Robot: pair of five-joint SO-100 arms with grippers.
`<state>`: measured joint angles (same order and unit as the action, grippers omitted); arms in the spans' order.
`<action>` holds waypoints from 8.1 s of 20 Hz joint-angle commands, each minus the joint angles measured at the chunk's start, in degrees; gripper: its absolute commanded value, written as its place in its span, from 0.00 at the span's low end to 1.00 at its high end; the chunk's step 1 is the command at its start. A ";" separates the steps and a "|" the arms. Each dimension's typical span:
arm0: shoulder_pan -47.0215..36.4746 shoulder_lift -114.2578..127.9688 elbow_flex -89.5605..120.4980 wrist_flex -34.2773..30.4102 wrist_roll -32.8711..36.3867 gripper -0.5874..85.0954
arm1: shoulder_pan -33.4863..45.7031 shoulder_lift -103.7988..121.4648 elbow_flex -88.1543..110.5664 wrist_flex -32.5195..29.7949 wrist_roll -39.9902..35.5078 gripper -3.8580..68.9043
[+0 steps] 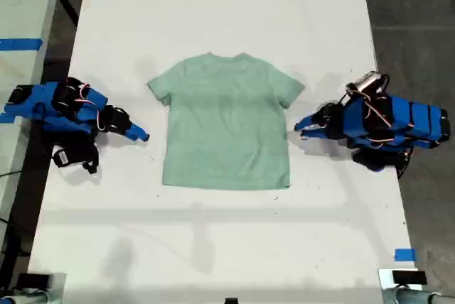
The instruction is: Fold tshirt
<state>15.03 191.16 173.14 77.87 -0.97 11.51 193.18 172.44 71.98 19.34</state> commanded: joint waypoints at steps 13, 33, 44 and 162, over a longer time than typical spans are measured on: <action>-28.56 -0.44 -1.67 -3.52 9.14 0.01 | -4.83 -0.18 -2.29 1.05 -11.43 0.04; -49.22 -82.18 -78.49 9.84 35.33 0.01 | 36.21 -66.53 -69.87 16.96 -57.92 0.04; -47.81 -82.00 -74.53 7.65 35.24 0.01 | 46.23 -76.11 -51.86 -3.69 -70.66 0.47; -13.54 -60.21 -49.39 -4.83 17.93 0.17 | -7.56 -70.84 -52.82 8.26 -38.76 0.52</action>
<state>-0.97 132.10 124.28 75.76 18.19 7.56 123.84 119.18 82.18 -21.88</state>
